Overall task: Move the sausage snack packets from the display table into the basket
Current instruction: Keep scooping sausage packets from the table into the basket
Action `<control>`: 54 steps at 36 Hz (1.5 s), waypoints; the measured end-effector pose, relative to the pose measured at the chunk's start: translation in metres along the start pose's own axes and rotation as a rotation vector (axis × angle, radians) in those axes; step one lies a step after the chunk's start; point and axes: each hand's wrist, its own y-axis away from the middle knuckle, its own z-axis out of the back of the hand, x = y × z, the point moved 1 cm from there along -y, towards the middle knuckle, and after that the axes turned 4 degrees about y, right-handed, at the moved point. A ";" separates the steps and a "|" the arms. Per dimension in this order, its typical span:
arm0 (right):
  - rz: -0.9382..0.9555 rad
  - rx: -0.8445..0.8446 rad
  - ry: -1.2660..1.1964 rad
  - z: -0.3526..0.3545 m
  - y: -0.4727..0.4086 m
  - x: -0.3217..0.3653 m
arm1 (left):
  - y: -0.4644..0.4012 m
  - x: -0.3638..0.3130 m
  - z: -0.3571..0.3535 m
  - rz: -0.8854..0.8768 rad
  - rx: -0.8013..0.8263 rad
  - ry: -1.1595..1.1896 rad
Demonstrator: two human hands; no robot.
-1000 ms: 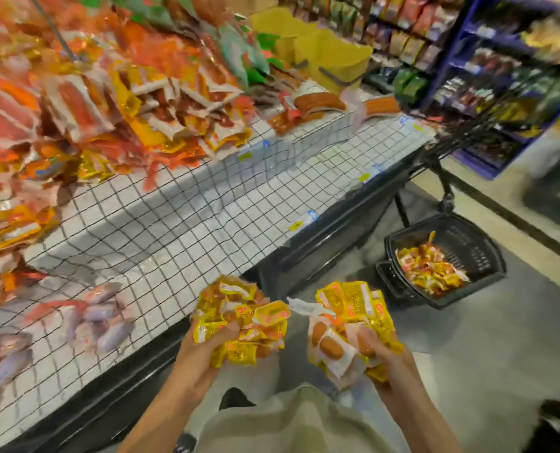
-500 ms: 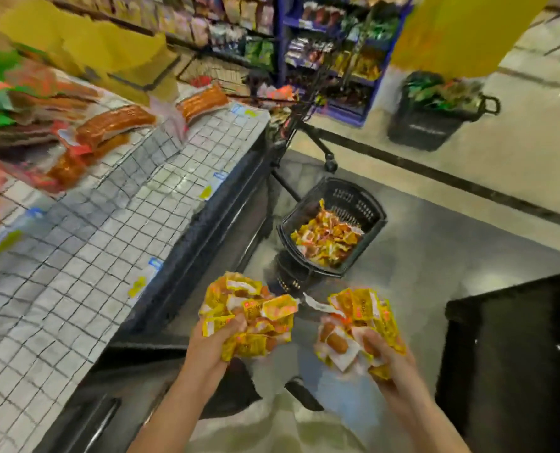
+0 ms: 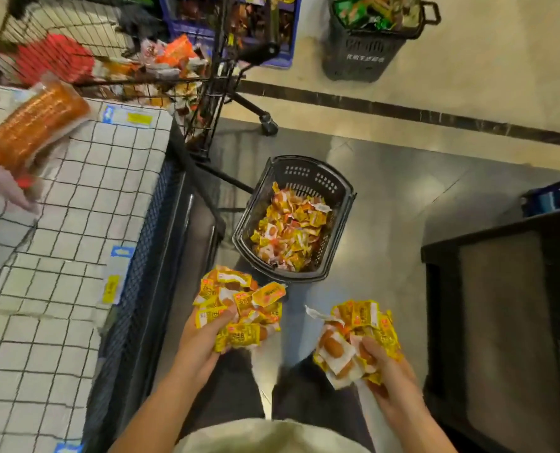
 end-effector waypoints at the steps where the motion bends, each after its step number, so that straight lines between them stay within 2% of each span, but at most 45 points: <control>1: -0.001 -0.013 -0.016 -0.009 -0.011 0.003 | -0.015 -0.006 -0.005 0.012 0.004 -0.020; 4: -0.003 -0.030 -0.091 -0.038 -0.055 0.007 | -0.065 -0.017 -0.018 0.016 0.015 -0.075; 10: 0.021 -0.063 -0.084 -0.088 -0.160 0.005 | -0.170 -0.003 -0.044 0.026 0.012 -0.193; 15: 0.079 0.013 -0.076 -0.122 -0.248 -0.007 | -0.261 0.017 -0.061 0.027 -0.019 -0.258; 20: 0.088 -0.037 0.021 -0.149 -0.339 -0.017 | -0.348 0.035 -0.077 0.005 -0.032 -0.333; 28: 0.048 -0.133 0.019 -0.210 -0.449 -0.028 | -0.447 0.062 -0.112 -0.061 -0.090 -0.351; 33: 0.113 -0.095 0.028 -0.226 -0.489 -0.042 | -0.488 0.087 -0.106 -0.084 -0.086 -0.338; 36: 0.097 -0.146 0.135 -0.223 -0.514 -0.060 | -0.507 0.110 -0.090 -0.044 -0.118 -0.341; 38: 0.024 -0.175 0.200 -0.221 -0.528 -0.071 | -0.518 0.125 -0.080 -0.020 -0.145 -0.422; 41: -0.074 -0.203 0.228 -0.219 -0.539 -0.083 | -0.534 0.134 -0.075 0.005 -0.274 -0.544; 44: -0.054 -0.226 0.307 -0.220 -0.541 -0.088 | -0.542 0.135 -0.080 0.003 -0.363 -0.655; 49: -0.081 -0.225 0.323 -0.220 -0.534 -0.087 | -0.537 0.135 -0.081 0.047 -0.415 -0.729; 54: -0.158 -0.175 0.372 -0.209 -0.512 -0.067 | -0.514 0.113 -0.079 0.119 -0.349 -0.807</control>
